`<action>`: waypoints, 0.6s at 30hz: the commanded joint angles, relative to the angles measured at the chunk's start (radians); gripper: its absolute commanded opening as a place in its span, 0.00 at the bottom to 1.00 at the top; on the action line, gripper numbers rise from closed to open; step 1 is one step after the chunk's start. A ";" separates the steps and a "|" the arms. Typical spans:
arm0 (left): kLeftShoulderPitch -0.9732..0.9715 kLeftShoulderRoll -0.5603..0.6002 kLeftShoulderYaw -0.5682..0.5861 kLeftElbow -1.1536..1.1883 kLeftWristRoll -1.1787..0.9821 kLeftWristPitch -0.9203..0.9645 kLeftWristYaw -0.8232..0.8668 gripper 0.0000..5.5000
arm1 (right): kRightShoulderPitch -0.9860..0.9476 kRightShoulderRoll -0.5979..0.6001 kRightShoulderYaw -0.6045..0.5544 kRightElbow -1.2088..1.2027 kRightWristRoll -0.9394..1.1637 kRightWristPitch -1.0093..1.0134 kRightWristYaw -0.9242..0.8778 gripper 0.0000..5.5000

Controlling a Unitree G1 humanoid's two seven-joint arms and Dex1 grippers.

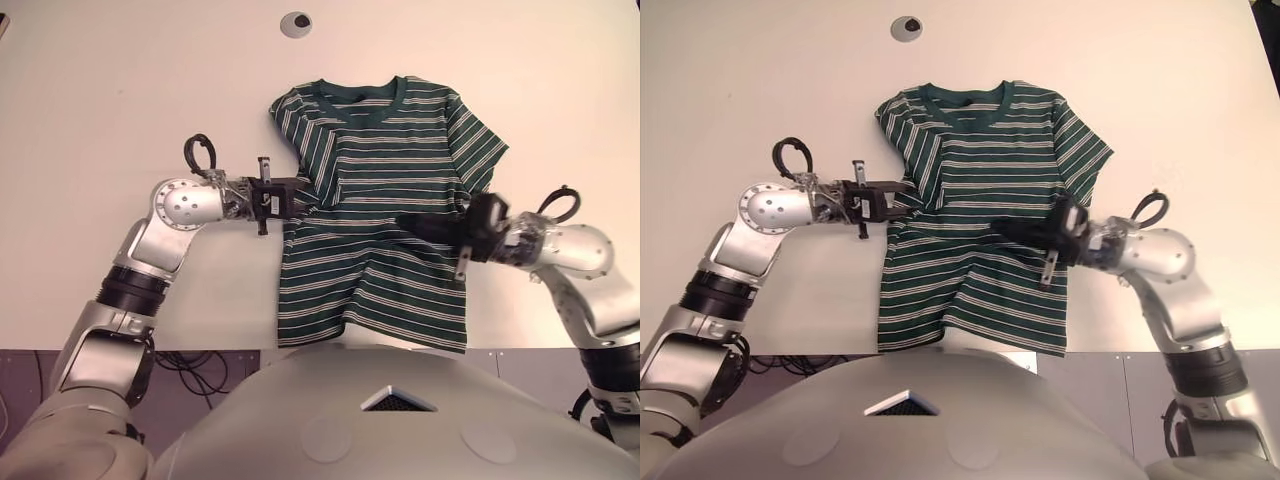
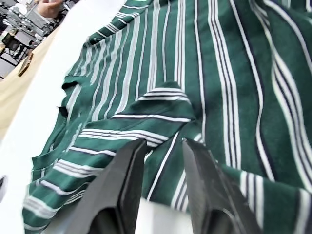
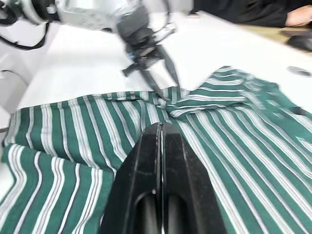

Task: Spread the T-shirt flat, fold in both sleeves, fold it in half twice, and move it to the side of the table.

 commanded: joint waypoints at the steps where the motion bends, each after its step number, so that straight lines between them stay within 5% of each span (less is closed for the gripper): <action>1: 0.072 0.040 0.057 -0.076 -0.035 0.015 0.016 0.24 | -0.069 0.051 -0.060 0.079 0.008 0.100 -0.111 0.03; 7: 0.082 -0.129 0.085 -0.143 -0.183 0.138 0.113 0.24 | -0.253 0.125 -0.097 0.379 -0.107 0.269 -0.353 0.20; 13: 0.202 -0.058 -0.047 -0.165 -0.106 0.140 0.007 0.24 | -0.311 0.095 -0.068 0.581 -0.256 0.288 -0.375 0.38; 18: 0.253 -0.001 -0.077 -0.189 -0.094 0.114 -0.054 0.24 | -0.315 0.095 -0.057 0.605 -0.318 0.284 -0.359 0.38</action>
